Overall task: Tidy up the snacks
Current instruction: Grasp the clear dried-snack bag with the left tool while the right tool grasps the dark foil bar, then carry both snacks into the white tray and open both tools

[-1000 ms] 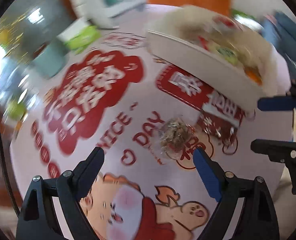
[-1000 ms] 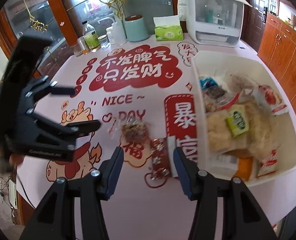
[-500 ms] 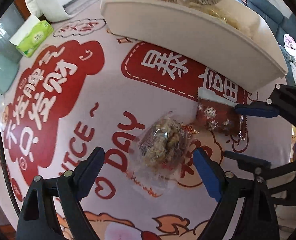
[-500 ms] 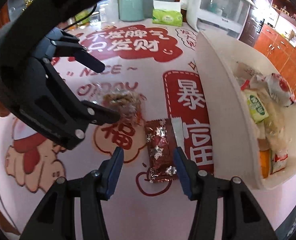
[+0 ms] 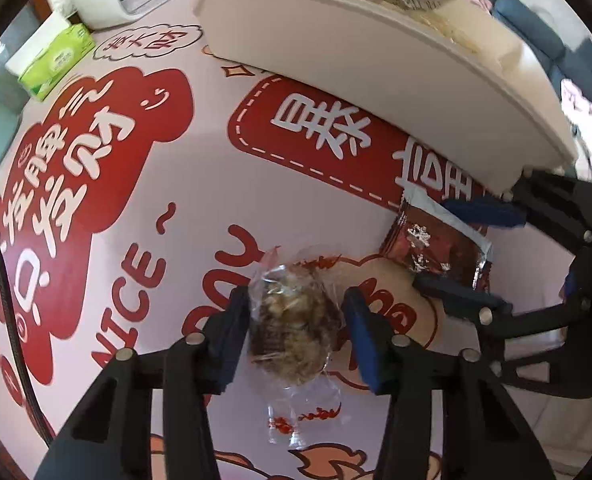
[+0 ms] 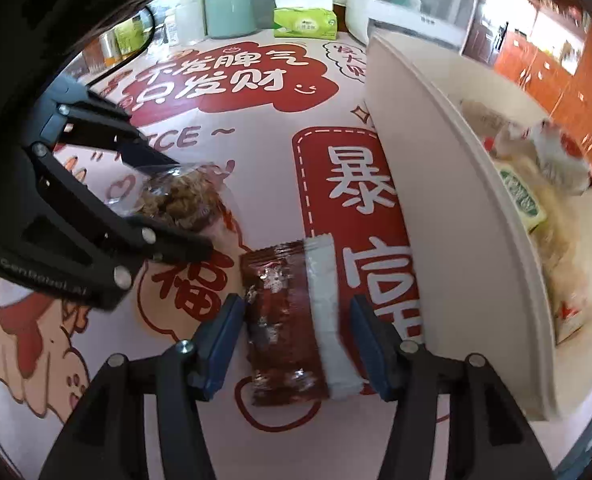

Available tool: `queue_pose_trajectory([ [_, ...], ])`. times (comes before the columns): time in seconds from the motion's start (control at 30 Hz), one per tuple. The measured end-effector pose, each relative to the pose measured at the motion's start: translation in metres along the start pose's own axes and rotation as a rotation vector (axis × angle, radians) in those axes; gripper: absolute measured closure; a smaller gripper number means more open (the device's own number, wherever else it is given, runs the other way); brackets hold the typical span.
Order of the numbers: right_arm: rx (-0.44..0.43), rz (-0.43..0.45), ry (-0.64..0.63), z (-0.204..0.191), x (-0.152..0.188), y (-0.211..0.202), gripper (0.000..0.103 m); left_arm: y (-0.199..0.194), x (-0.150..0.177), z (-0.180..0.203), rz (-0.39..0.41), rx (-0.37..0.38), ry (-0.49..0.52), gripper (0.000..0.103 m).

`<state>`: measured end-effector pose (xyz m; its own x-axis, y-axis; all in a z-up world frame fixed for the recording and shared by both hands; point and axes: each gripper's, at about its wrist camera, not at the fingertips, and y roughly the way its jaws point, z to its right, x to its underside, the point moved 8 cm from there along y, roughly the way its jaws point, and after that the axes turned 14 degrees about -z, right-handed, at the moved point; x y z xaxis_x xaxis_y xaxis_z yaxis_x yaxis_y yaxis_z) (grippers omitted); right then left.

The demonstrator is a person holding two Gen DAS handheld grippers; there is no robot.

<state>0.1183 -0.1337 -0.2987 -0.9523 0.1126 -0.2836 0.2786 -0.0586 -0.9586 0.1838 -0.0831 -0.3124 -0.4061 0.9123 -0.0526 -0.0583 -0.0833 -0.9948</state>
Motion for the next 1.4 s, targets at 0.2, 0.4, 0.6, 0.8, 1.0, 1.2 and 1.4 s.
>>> queue_pose_trajectory([
  [0.2,-0.018,-0.013,0.000,-0.001,0.004,-0.003,0.067,-0.009,0.017,-0.004,0.009,-0.024,-0.054,0.062],
  [0.4,-0.054,-0.018,-0.012,-0.004,0.014,-0.015,0.069,-0.033,0.039,0.015,0.041,-0.023,-0.126,0.062],
  [0.6,-0.099,0.032,-0.080,-0.013,0.021,-0.051,0.069,-0.072,0.041,0.031,0.095,-0.024,-0.203,0.063],
  [0.8,-0.131,0.134,-0.145,-0.001,0.018,-0.106,0.069,-0.125,0.019,0.055,0.185,-0.033,-0.301,0.063],
  [1.0,-0.124,0.208,-0.172,0.051,0.003,-0.152,0.069,-0.179,-0.025,0.091,0.285,-0.043,-0.383,0.062],
  [1.2,-0.120,0.254,-0.145,0.125,-0.022,-0.185,0.069,-0.203,-0.078,0.116,0.343,-0.049,-0.478,0.062],
  [1.4,-0.085,0.290,-0.112,0.182,-0.053,-0.201,0.069,-0.213,-0.120,0.120,0.373,-0.073,-0.576,0.062],
])
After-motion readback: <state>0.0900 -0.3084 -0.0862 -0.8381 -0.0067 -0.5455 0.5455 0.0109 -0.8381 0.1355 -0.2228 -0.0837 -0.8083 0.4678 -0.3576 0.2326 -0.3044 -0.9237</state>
